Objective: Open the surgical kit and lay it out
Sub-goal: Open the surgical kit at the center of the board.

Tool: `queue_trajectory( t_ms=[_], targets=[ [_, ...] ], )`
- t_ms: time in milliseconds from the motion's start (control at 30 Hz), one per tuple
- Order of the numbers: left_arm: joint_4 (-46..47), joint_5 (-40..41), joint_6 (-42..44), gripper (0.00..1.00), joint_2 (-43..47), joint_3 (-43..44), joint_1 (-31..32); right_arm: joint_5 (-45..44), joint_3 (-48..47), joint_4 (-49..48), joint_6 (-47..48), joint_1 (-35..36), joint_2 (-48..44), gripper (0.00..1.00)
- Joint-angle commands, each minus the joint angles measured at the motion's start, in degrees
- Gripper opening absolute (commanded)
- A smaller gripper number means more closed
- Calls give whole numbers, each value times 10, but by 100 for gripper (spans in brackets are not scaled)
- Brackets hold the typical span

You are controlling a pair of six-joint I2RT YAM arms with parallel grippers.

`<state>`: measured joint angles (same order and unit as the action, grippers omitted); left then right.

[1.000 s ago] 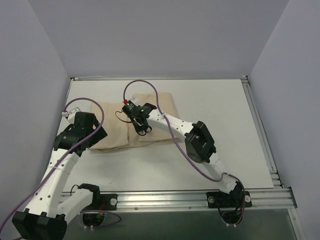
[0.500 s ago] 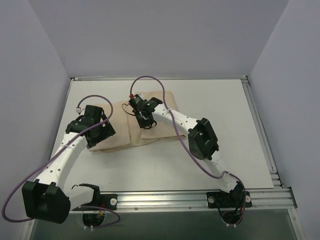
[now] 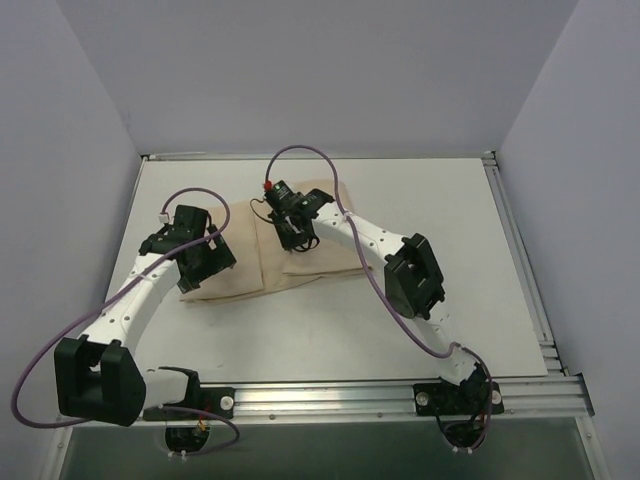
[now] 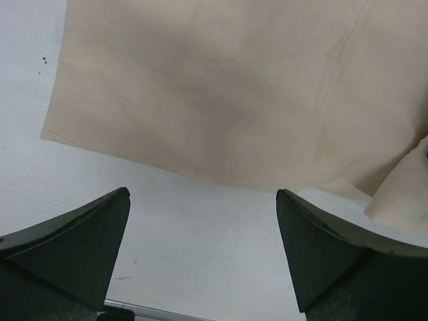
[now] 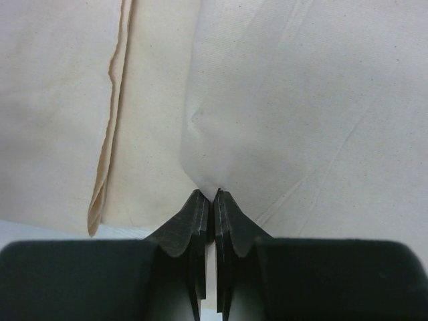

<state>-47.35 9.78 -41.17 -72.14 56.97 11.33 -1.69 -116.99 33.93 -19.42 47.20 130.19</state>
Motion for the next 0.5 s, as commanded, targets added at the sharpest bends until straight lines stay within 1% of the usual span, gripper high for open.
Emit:
queue_trajectory(
  t_ms=[0,67,200,300,333,400,433,467],
  targets=[
    [29,-15,0,100,-20,12,-8,11,2,-5,-6,-10,-56,0],
    [31,-16,1,100,-27,15,-10,9,3,-2,-10,-15,-59,0],
    [38,-19,5,100,-40,17,-11,-23,23,10,-11,-47,-78,0],
    [40,-22,8,100,-51,18,-12,-43,68,10,-2,-88,-114,0],
    [41,-22,12,100,-53,18,-12,-60,102,8,1,-111,-126,0],
    [52,-27,21,100,-59,19,-11,-82,136,8,6,-138,-159,1],
    [54,-30,37,95,-61,20,-11,-99,153,9,7,-168,-171,2],
    [56,-31,43,94,-63,23,-10,-104,190,9,5,-184,-193,3]
  ],
)
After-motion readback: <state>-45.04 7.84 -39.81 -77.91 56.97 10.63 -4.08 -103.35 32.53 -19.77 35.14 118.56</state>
